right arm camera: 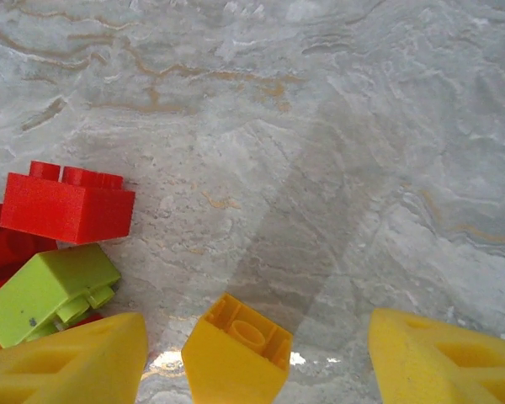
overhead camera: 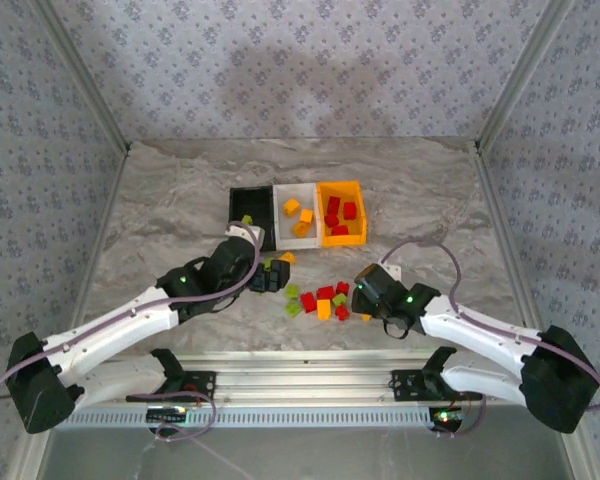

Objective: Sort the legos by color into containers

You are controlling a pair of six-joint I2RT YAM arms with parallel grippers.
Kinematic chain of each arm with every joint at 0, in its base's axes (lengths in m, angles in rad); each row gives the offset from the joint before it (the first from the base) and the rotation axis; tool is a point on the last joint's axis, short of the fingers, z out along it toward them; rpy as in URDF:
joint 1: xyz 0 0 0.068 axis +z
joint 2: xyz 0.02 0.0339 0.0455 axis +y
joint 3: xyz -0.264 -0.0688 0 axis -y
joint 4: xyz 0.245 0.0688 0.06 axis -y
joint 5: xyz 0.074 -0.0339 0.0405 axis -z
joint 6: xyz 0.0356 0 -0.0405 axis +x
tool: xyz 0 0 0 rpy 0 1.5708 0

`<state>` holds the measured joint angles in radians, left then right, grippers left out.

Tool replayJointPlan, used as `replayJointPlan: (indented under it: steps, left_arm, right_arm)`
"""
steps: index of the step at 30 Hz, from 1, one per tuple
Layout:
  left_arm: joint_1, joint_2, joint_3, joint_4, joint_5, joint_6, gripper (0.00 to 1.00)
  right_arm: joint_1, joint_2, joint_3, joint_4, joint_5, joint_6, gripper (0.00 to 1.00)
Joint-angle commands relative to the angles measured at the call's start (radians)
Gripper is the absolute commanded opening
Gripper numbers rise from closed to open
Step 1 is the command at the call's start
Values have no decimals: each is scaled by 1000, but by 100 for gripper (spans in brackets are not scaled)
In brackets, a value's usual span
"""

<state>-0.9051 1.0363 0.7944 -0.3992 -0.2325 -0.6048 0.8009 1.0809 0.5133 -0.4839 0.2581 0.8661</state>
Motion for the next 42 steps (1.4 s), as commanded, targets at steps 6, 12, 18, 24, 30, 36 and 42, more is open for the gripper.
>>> replayJointPlan:
  steps: [6,12,18,24,30,36,42]
  left_arm:
    - [-1,-22,-14,-15,-31,-18,100]
    - [0,-24,-20,-23,-50,-18,100]
    - [3,-31,-38,-43,-91,-27,100]
    - [5,-63,-92,-45,-101,-41,100]
    - [6,-97,-141,-60,-104,-65,100]
    - [8,-140,-181,-59,-101,-86,100]
    - [9,-137,-192,-55,-96,-95,100]
  right_arm:
    - [6,153,6,54,-29,5,60]
    - [16,141,8,52,-38,-1,36]
    - [22,80,74,17,-32,-44,27]
    - [4,174,318,9,-57,-180,26]
    - [-38,484,664,64,-96,-301,27]
    - [-82,821,1003,23,-81,-341,28]
    - [-97,992,1183,-51,-28,-318,32]
